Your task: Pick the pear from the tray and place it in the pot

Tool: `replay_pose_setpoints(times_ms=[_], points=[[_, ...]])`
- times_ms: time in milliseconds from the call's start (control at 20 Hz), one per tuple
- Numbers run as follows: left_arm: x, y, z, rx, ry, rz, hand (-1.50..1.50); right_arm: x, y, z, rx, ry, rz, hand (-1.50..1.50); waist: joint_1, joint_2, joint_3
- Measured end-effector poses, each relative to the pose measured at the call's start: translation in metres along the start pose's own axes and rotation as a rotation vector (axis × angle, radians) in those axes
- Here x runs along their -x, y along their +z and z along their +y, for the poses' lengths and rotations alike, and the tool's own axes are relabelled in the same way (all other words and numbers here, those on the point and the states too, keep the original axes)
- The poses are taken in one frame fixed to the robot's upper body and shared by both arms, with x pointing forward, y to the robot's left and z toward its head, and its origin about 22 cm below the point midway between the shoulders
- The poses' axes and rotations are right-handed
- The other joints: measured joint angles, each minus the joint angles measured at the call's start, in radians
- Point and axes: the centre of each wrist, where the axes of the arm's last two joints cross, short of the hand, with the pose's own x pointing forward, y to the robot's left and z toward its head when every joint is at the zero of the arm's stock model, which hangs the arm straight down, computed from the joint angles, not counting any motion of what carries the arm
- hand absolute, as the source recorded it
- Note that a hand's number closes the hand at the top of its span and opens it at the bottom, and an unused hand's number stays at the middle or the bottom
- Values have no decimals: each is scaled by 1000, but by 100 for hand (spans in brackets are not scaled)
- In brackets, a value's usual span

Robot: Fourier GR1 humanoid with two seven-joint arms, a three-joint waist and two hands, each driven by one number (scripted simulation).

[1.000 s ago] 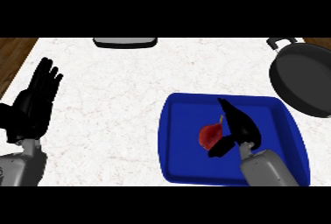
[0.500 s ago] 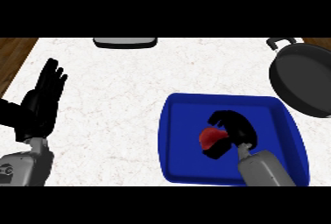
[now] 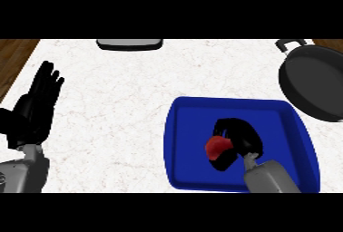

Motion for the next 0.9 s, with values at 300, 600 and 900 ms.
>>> replay_pose_setpoints(times_ms=[300,600,900], points=[[-3,0,-1,-10,1,6,0,12,42,8,-141,194,-330,150,-15,-3,2],[-2,1,4,-21,1,10,0,33,100,-21,-85,200,-482,150,-22,-1,2],[4,6,6,-34,-2,13,0,38,129,-69,233,0,-514,150,-32,-2,2]])
